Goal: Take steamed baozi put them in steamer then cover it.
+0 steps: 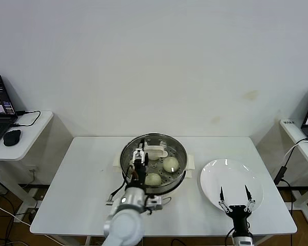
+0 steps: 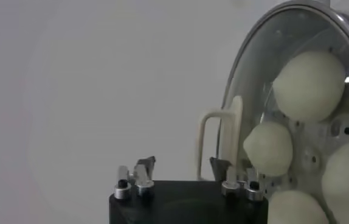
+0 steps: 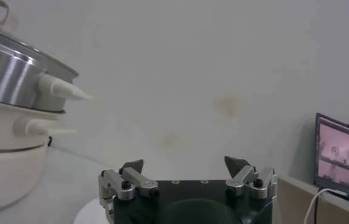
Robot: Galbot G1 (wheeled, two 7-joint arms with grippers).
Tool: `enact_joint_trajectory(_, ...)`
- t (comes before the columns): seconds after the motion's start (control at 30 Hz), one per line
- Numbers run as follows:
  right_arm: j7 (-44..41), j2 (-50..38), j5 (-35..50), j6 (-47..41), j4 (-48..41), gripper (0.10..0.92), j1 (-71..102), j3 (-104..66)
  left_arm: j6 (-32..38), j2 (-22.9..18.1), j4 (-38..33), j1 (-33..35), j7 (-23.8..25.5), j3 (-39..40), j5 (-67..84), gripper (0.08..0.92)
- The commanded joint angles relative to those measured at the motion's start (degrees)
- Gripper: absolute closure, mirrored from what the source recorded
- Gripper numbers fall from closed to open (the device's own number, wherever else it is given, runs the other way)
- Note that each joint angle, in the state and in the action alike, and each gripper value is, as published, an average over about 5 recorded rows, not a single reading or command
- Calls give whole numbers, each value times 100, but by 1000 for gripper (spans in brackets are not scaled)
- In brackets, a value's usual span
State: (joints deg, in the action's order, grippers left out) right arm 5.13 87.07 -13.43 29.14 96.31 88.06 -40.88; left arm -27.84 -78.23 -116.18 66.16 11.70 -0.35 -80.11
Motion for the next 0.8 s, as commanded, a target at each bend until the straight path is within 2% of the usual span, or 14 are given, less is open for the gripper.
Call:
enact_joint_trajectory(0.03,-68,-120,176,14,87,202,167,2,671,716,-1946,2104,-1511,-1052,2823,203)
enact_joint_trajectory(0.1,-118,-189,284,9,148,202,229,2,1563,686,-2028,2530,-2174,-1696,4149,184)
enact_joint_trajectory(0.17,-165,-265,336,5,214,203,292,1,2829,596,-1955,2929,-2504,-2495,5578,179)
enact_joint_trajectory(0.23,-227,-326,352,-23,295,203,344,-3,3878,467,-1778,3295,-2501,-3276,6893,178)
enact_joint_trajectory(0.3,-290,-381,371,-68,372,203,385,6,4371,393,-1573,3657,-2454,-3779,7986,177)
enact_joint_trajectory(0.47,-443,-527,602,-239,521,203,516,107,4519,521,-1138,4243,-2478,-3961,9512,177)
enact_joint_trajectory(0.8,-896,-701,1080,-775,1184,203,1045,237,4526,441,-448,4247,-2342,-3903,9748,177)
